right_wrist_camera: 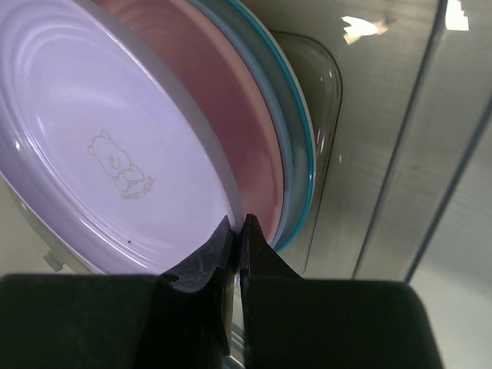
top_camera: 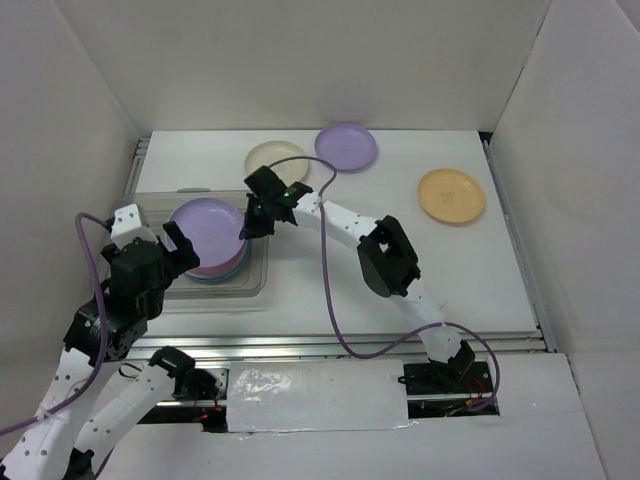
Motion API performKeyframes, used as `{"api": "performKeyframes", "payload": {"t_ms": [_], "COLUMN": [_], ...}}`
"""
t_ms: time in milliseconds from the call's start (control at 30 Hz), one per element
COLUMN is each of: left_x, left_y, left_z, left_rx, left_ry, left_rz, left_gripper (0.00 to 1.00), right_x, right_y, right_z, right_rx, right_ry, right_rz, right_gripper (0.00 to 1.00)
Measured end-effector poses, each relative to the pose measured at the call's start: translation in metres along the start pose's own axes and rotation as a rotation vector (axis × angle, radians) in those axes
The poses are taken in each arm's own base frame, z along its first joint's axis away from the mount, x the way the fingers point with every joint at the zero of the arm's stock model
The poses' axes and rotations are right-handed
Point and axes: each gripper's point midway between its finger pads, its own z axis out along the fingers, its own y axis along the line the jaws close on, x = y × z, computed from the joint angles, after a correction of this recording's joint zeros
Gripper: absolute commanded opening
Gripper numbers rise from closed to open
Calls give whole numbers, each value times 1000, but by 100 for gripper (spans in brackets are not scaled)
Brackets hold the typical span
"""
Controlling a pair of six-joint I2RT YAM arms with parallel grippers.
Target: Place the plates into the plastic bin on the countertop
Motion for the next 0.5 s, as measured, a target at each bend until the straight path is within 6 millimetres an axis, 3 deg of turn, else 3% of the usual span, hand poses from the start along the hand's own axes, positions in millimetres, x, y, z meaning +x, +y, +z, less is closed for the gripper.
{"api": "performKeyframes", "payload": {"t_ms": [67,100,167,267,333,400,433,500], "left_x": [0,1,2,4,4,4,4,4], "left_y": [0,0,-1,-2,-3,-3,-3,-3], "left_z": [0,1,2,4,4,4,4,4], "left_rx": [0,-1,-4,-6,-5,-3,-2,-2], "left_ry": [2,3,9,21,23,21,20,19], "left_rz": [1,2,7,16,16,15,15,14], "left_gripper": [99,99,99,99,99,99,99,99], "right_x": [3,3,3,4,1,-1,-1,-4], "right_y": [0,1,4,9,10,14,17,26], "right_z": [2,2,2,3,3,0,-3,-17], "right_rx": [0,-3,-16,-33,-36,-42,-49,-64], "right_ry": [5,4,6,2,-11,-26,-35,-63], "right_rz": [0,1,2,-4,-6,-12,-15,-32], "right_gripper": [12,26,36,59,67,86,100,100]}}
